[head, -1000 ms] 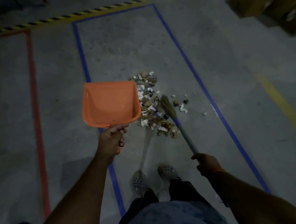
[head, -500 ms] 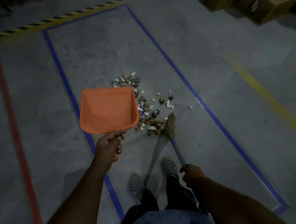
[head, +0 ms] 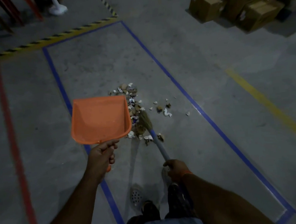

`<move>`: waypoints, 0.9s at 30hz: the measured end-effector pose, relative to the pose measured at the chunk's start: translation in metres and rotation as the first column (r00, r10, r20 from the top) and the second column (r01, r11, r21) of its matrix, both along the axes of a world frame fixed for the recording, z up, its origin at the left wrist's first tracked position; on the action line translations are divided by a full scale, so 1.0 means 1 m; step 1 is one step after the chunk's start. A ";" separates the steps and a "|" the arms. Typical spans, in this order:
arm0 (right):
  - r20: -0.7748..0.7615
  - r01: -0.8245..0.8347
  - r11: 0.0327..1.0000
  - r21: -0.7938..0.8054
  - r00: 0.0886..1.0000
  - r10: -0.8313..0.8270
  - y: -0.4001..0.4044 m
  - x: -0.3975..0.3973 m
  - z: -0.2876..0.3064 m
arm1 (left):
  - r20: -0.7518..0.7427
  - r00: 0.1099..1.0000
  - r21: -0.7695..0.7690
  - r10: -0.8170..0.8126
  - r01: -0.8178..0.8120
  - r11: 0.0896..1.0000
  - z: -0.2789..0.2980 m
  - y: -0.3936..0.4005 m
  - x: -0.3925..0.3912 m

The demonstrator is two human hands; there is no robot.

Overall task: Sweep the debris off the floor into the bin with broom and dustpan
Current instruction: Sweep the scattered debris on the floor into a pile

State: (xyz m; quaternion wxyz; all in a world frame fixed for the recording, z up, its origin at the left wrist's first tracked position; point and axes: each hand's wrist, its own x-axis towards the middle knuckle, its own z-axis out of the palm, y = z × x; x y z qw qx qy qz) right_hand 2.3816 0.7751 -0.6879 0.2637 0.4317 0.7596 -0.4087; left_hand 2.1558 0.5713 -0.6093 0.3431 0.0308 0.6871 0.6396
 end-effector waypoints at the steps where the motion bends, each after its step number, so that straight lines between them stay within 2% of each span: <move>1: -0.007 0.008 1.000 0.024 1.000 -0.007 0.002 0.007 0.001 | -0.002 1.000 0.008 -0.005 0.005 1.000 0.001 0.002 0.001; 9: 0.031 0.126 0.991 0.052 0.991 -0.128 0.009 0.071 -0.001 | 0.008 0.999 0.015 -0.038 0.038 0.999 0.010 0.018 0.016; 14: 0.108 0.197 0.980 0.042 0.974 -0.200 -0.005 0.108 -0.005 | 0.011 0.996 -0.045 -0.091 0.092 0.995 0.001 0.022 0.036; 20: 0.218 0.141 0.990 -0.031 0.967 -0.131 -0.035 0.128 -0.023 | 0.005 0.998 -0.051 -0.056 0.056 0.997 -0.006 0.012 0.067; 23: 0.163 0.070 0.996 -0.056 0.985 -0.060 -0.048 0.115 -0.030 | 0.016 0.999 -0.068 -0.036 0.037 0.997 -0.010 0.003 0.085; 27: 0.042 0.066 0.992 -0.107 0.997 -0.062 -0.046 0.083 -0.024 | 0.017 0.999 -0.100 -0.048 0.050 0.994 -0.012 -0.006 0.109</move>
